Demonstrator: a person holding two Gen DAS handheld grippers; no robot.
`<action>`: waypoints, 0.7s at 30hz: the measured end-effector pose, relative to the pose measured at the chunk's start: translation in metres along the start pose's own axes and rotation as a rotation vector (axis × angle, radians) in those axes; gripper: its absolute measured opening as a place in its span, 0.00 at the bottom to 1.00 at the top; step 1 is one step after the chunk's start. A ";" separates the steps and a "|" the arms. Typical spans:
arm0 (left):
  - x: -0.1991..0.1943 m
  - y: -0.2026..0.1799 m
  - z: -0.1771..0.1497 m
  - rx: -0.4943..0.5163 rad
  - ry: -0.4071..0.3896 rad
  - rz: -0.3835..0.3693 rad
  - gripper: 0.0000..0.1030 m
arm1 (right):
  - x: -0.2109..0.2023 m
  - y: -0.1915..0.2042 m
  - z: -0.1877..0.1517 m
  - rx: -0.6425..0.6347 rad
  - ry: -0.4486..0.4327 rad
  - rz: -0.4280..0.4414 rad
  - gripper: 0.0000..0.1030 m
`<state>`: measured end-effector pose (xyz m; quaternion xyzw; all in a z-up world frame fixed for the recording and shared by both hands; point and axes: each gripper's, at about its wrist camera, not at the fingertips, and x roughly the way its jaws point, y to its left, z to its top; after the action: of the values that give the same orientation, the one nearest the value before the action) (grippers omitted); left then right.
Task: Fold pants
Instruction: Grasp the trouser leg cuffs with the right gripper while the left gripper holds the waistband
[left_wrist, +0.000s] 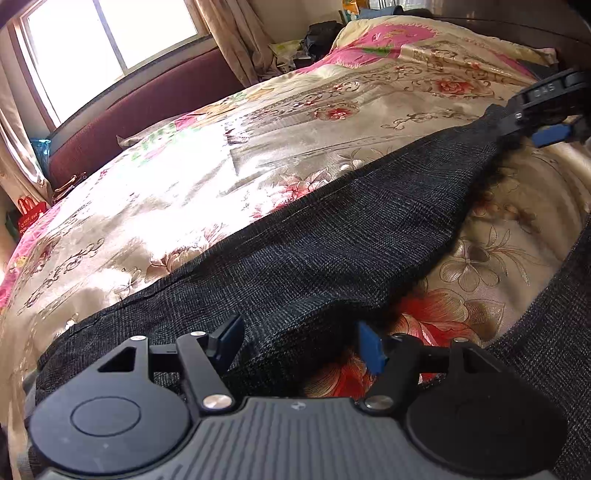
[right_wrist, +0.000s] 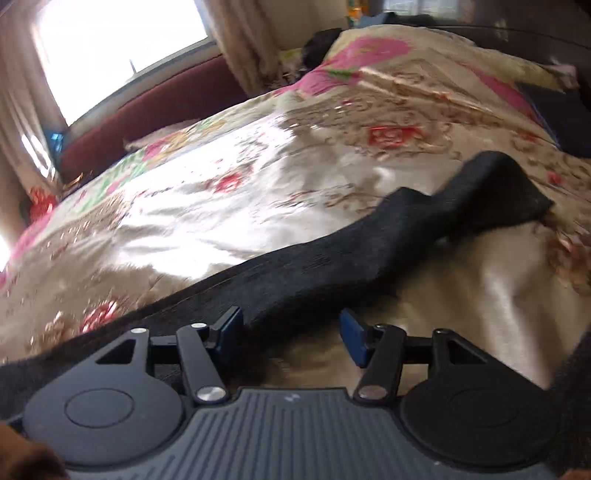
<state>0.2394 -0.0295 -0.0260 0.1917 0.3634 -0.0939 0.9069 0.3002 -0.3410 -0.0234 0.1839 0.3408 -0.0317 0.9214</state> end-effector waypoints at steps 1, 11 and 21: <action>0.000 -0.002 0.001 0.004 -0.003 -0.001 0.77 | -0.005 -0.021 0.005 0.050 -0.030 -0.041 0.58; -0.003 -0.035 0.020 0.078 -0.047 -0.019 0.77 | 0.003 -0.157 0.043 0.494 -0.157 -0.121 0.54; -0.007 -0.047 0.024 0.101 -0.041 -0.025 0.77 | 0.035 -0.173 0.061 0.604 -0.150 -0.119 0.27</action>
<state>0.2349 -0.0816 -0.0187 0.2305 0.3421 -0.1274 0.9020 0.3333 -0.5215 -0.0579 0.4261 0.2573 -0.1987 0.8442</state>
